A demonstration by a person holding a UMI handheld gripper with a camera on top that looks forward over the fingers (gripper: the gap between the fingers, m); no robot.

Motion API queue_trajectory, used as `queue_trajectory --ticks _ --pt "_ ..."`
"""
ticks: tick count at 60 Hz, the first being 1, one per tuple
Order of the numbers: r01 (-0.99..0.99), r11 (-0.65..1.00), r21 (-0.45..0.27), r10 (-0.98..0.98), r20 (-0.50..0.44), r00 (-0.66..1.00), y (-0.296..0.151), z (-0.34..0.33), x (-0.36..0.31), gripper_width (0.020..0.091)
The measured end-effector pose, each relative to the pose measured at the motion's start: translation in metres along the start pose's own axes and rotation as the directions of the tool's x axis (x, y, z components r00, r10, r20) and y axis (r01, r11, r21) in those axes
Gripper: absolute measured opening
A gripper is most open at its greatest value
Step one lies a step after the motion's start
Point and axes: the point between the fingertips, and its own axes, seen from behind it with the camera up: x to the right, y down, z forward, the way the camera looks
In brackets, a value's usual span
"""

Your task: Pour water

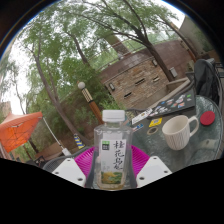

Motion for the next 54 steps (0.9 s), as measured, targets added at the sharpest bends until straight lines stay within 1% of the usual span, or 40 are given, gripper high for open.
queue_trajectory --ticks 2,3,7,9,11,12,13,14,17,21,25,26,29,30,33,40,46,49,50,54 --pt "-0.171 0.985 0.002 0.171 0.016 0.985 -0.002 0.006 -0.003 0.0516" --pt "-0.233 0.973 0.002 0.232 0.043 0.972 0.002 0.004 -0.014 0.0516" --pt "-0.555 0.831 -0.033 0.555 0.122 0.823 -0.019 0.006 -0.021 0.0515" --pt "-0.678 0.733 -0.058 0.677 0.154 0.719 -0.034 0.015 -0.011 0.0514" --pt "-0.746 0.662 -0.079 0.744 0.188 0.641 -0.045 0.009 -0.007 0.0516" --pt "-0.774 0.628 -0.079 0.771 0.195 0.606 -0.049 0.008 -0.003 0.0516" --pt "-0.826 0.560 -0.060 0.821 0.178 0.543 -0.065 0.013 -0.007 0.0515" --pt "-0.831 0.554 -0.057 0.823 0.191 0.535 -0.057 0.015 0.007 0.0515" --pt "-0.885 0.465 -0.030 0.871 0.192 0.452 -0.070 0.010 0.022 0.0516" --pt "-0.951 0.309 -0.013 0.932 0.203 0.300 -0.082 0.011 0.040 0.0515" --pt "-0.994 0.111 -0.013 0.971 0.214 0.105 -0.089 0.000 0.051 0.0515" --pt "-0.996 0.085 -0.017 0.972 0.222 0.079 -0.086 0.010 0.058 0.0515" --pt "-1.000 0.015 -0.006 0.974 0.225 0.014 -0.086 0.007 0.066 0.0515" --pt "-1.000 0.014 0.016 0.975 0.219 0.017 -0.092 0.010 0.039 0.0516" --pt "-1.000 -0.003 0.030 0.975 0.221 0.004 -0.092 0.011 0.045 0.0515" --pt "-1.000 -0.016 -0.002 0.973 0.229 -0.016 -0.096 0.010 0.041 0.0515" --pt "-1.000 -0.002 -0.005 0.977 0.214 -0.003 -0.095 0.009 0.038 0.0515" --pt "-0.999 0.027 -0.024 0.975 0.220 0.022 -0.100 0.003 0.028 0.0514" --pt "-0.998 0.046 -0.046 0.974 0.225 0.034 -0.094 0.004 0.053 0.0515" --pt "-0.986 0.137 -0.092 0.965 0.237 0.112 -0.099 -0.020 0.026 0.0515"
